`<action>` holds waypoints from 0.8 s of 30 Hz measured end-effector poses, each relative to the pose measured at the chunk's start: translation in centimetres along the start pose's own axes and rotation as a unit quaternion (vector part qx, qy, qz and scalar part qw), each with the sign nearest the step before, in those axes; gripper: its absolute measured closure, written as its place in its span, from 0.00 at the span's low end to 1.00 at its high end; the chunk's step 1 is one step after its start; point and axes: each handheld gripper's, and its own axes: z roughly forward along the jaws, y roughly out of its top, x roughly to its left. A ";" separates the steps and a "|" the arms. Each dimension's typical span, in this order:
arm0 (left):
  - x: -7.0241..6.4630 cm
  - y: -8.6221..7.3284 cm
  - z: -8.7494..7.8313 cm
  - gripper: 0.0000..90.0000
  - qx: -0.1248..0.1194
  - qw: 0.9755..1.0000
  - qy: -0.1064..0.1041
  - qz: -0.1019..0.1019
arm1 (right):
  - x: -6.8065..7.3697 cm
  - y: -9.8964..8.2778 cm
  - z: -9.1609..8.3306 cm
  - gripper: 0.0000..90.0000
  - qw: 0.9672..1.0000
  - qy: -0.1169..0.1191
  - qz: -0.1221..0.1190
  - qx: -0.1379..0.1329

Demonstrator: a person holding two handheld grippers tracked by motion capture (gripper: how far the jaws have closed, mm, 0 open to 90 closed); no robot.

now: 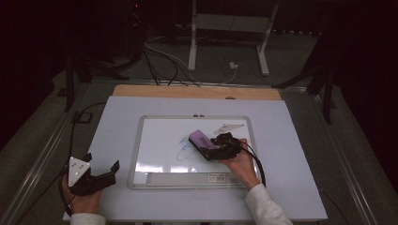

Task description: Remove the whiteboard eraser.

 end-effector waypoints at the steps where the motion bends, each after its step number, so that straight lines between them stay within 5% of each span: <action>1: 0.0 0.0 0.0 0.01 0.000 1.000 0.000 0.000 | 0.0 0.0 0.1 0.46 1.000 -0.001 -0.002 0.002; 24: 0.1 -0.1 -0.1 0.01 0.001 1.000 0.001 0.001 | 1.5 -0.5 1.8 0.45 0.998 -0.009 -0.042 0.035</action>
